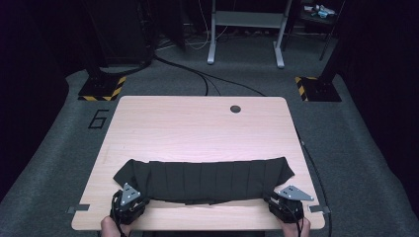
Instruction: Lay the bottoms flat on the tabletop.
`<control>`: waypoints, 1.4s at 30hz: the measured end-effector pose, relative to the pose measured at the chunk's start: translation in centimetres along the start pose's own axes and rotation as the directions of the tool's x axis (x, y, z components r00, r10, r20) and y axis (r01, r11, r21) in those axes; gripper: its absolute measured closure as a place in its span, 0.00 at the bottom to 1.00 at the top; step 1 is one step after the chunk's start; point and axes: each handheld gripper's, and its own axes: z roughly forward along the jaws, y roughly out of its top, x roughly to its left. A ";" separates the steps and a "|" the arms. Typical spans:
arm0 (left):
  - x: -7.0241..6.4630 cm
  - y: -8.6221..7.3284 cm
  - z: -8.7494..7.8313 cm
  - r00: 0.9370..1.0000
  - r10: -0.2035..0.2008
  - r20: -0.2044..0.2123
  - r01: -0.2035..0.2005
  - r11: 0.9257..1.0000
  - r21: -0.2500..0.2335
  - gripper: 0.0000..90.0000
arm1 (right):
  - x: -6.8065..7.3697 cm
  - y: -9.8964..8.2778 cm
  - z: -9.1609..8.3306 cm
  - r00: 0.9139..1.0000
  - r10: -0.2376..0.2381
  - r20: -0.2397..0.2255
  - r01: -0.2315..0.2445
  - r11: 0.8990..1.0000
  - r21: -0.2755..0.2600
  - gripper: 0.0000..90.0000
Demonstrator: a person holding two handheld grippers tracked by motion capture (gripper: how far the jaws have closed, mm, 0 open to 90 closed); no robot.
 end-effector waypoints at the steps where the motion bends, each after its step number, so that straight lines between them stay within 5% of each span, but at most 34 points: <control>1: 0.0 0.0 0.0 1.000 0.003 0.000 -0.003 1.000 0.003 0.89 | 0.0 0.0 -0.1 1.000 0.004 -0.002 -0.004 1.000 -0.005 0.78; 12: -0.1 0.3 -0.8 1.000 0.026 -0.016 -0.027 0.999 -0.033 0.90 | 0.5 -0.5 -0.9 1.000 -0.013 0.015 0.014 0.998 -0.054 0.80; 23: 0.9 3.3 -2.2 0.998 0.049 -0.024 -0.051 0.995 -0.085 0.91 | -0.1 3.0 -1.9 0.999 -0.038 0.002 0.038 0.994 -0.105 0.84; 34: 3.8 9.4 -1.2 0.997 0.081 -0.009 -0.081 0.992 -0.097 0.91 | -2.3 8.3 -0.8 0.999 -0.031 -0.026 0.028 0.994 -0.107 0.87; 39: 6.2 13.3 1.1 0.999 0.050 0.018 -0.048 0.995 -0.082 0.91 | -4.8 13.5 2.2 0.999 0.008 -0.043 -0.010 0.999 -0.050 0.86; 42: 7.5 15.3 3.0 0.999 0.007 -0.036 -0.010 0.997 -0.071 0.82 | -6.4 15.7 4.8 0.997 0.073 -0.036 -0.073 0.997 -0.010 0.78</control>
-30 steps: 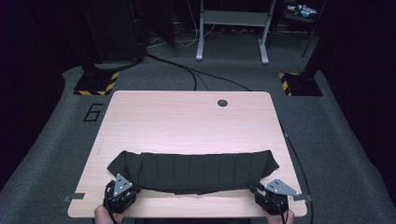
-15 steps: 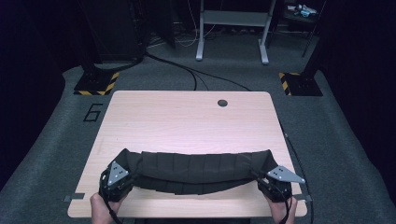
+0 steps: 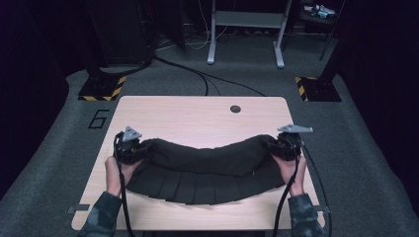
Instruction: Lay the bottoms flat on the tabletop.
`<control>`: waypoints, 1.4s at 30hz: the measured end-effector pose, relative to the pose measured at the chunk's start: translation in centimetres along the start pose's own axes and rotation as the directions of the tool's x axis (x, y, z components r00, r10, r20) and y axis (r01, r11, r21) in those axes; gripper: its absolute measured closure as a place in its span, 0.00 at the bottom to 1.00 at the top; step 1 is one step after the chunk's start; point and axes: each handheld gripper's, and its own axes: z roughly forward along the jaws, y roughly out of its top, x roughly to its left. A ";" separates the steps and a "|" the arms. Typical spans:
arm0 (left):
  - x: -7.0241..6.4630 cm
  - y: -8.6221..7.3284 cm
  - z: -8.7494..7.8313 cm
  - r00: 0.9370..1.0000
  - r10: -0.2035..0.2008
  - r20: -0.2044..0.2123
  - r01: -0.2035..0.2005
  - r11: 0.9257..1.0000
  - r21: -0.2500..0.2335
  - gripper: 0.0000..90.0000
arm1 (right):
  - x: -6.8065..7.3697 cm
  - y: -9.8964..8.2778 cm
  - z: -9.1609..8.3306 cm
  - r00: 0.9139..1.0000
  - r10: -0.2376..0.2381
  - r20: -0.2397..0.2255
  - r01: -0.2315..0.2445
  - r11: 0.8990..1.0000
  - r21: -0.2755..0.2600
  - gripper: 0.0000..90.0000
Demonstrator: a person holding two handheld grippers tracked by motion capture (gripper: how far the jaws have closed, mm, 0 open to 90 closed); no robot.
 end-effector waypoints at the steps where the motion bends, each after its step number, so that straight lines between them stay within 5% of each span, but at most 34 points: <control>1: 0.3 0.3 0.6 1.000 -0.027 -0.014 0.027 1.000 0.002 0.71 | -0.3 0.6 0.9 1.000 0.019 0.020 -0.019 0.999 0.027 0.71; 3: 0.5 0.4 1.2 0.999 -0.046 -0.015 0.046 0.999 0.020 0.49 | -0.4 1.1 2.1 0.998 0.025 0.066 -0.028 0.999 0.044 0.46; 6: 0.0 -0.5 1.9 1.000 -0.008 -0.005 0.009 0.999 0.052 0.34 | 0.1 0.5 2.5 0.998 0.026 0.060 -0.029 0.998 0.050 0.31; 15: 0.4 -2.5 4.3 0.999 -0.013 0.045 0.005 0.984 0.179 0.23 | -0.1 -3.1 5.0 0.999 0.011 0.034 -0.018 0.981 0.191 0.18; 21: 0.5 -3.1 5.2 0.999 -0.021 0.034 0.013 0.974 0.226 0.17 | 0.1 -4.4 6.5 0.998 -0.027 0.063 0.009 0.966 0.260 0.13; 22: 0.4 -3.8 5.5 1.000 -0.010 0.004 0.009 0.974 0.228 0.17 | 0.0 -4.6 6.8 0.998 -0.028 0.063 0.010 0.963 0.269 0.12; 28: 0.3 -5.3 6.7 0.999 -0.032 -0.001 0.031 0.962 0.273 0.11 | -0.5 -6.1 8.1 0.994 -0.057 0.092 0.022 0.937 0.349 0.05; 31: 0.2 -6.2 7.2 0.999 -0.041 0.001 0.039 0.957 0.289 0.06 | -0.5 -6.6 8.1 0.993 -0.071 0.099 0.036 0.945 0.324 0.04; 37: 0.2 -7.5 6.6 0.998 -0.070 0.003 0.067 0.973 0.221 0.06 | -0.6 -7.4 7.7 0.992 -0.083 0.098 0.055 0.964 0.261 0.05; 42: 0.0 -8.3 5.9 0.997 -0.074 0.000 0.072 0.979 0.192 0.06 | -0.4 -8.0 7.3 0.991 -0.078 0.105 0.051 0.971 0.234 0.06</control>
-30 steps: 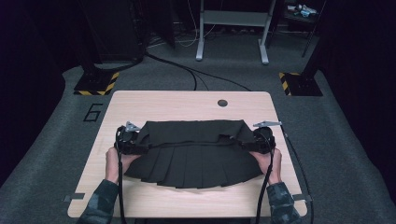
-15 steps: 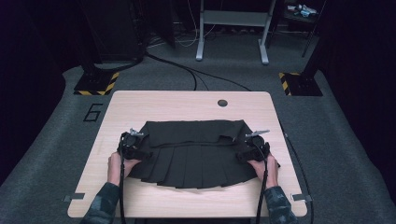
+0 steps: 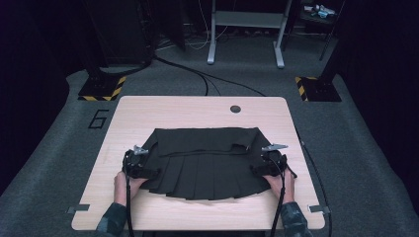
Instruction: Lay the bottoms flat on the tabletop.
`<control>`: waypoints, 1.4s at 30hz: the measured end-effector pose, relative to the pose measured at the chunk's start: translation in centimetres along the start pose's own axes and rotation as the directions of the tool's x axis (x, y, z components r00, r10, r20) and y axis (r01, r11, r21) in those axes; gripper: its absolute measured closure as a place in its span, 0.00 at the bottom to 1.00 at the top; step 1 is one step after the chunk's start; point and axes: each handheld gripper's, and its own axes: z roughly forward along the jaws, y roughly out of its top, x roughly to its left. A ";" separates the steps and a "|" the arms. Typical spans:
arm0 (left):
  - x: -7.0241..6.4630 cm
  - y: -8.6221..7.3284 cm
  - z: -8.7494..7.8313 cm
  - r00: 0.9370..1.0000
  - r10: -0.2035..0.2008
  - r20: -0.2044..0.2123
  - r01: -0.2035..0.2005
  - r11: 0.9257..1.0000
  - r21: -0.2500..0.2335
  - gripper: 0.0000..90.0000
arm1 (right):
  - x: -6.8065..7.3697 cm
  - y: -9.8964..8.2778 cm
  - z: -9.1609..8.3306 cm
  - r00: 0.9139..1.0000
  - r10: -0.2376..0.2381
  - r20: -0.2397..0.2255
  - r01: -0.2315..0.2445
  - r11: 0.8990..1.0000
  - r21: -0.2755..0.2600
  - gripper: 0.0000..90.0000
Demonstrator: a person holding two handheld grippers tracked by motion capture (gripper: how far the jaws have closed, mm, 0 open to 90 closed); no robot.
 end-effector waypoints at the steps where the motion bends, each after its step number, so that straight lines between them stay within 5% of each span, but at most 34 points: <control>1: -0.1 -0.2 -0.1 1.000 -0.008 -0.007 0.007 1.000 -0.010 0.06 | 0.1 -0.1 -0.1 1.000 0.003 -0.002 -0.003 1.000 -0.001 0.07; 29: -2.4 -4.4 -3.1 1.000 0.003 -0.008 -0.004 0.999 -0.051 0.06 | 2.1 -4.0 -3.1 1.000 -0.014 -0.011 0.013 0.999 -0.040 0.08; 39: -2.8 -5.7 -4.3 1.000 0.009 -0.001 -0.010 0.999 -0.032 0.07 | 3.1 -5.2 -4.1 1.000 -0.018 -0.014 0.018 0.999 -0.042 0.09; 42: -2.8 -5.2 -4.3 1.000 0.014 0.003 -0.014 1.000 0.008 0.07 | 3.2 -4.8 -4.1 1.000 -0.012 -0.012 0.012 1.000 -0.006 0.09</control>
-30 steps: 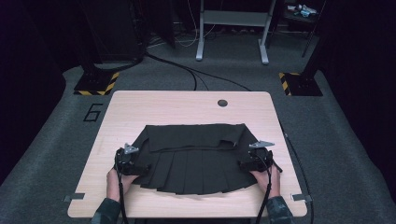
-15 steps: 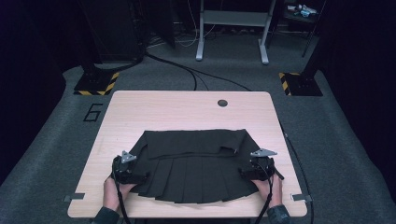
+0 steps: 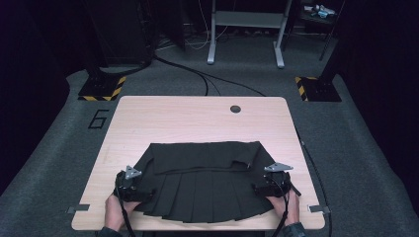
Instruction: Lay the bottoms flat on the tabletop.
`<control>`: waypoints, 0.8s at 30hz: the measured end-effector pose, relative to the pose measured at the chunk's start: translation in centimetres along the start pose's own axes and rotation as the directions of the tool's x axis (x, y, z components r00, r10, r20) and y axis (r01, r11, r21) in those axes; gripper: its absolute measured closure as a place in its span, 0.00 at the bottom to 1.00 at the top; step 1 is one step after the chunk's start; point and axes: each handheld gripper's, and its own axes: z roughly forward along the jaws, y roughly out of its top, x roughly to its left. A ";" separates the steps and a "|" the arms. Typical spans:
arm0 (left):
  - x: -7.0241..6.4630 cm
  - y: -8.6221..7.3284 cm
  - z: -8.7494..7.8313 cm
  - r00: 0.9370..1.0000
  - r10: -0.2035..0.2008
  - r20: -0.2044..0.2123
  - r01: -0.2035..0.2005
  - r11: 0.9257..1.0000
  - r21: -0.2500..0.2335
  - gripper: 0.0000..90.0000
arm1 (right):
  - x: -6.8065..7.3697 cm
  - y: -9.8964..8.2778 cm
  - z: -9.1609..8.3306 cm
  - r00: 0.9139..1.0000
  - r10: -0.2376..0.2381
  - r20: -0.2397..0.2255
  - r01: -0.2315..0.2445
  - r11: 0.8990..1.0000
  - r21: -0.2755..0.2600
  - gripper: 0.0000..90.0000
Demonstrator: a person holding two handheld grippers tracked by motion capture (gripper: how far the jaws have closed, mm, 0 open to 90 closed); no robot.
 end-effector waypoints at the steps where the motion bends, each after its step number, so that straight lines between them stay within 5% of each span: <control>1: 0.1 0.3 0.0 1.000 0.013 0.004 -0.013 1.000 0.015 0.07 | 0.0 0.3 0.1 1.000 -0.015 -0.004 0.015 1.000 0.015 0.09; 5: -0.2 1.4 -0.4 0.999 0.036 -0.027 -0.036 0.999 -0.001 0.08 | 0.7 1.7 -0.3 0.999 -0.050 0.016 0.049 0.998 0.048 0.13; 10: -0.3 3.4 -0.4 0.999 0.044 0.011 -0.043 0.999 -0.033 0.10 | 2.3 4.2 -1.4 0.995 -0.104 0.013 0.104 0.994 -0.040 0.20; 14: -0.4 4.7 0.3 0.998 0.043 0.043 -0.041 0.998 -0.043 0.11 | 3.4 6.5 -0.7 0.989 -0.138 0.049 0.140 0.990 -0.025 0.34; 24: -1.0 5.4 2.9 0.998 0.051 0.029 -0.051 0.999 -0.002 0.25 | 2.3 6.1 0.6 0.991 -0.113 0.070 0.112 0.993 0.023 0.70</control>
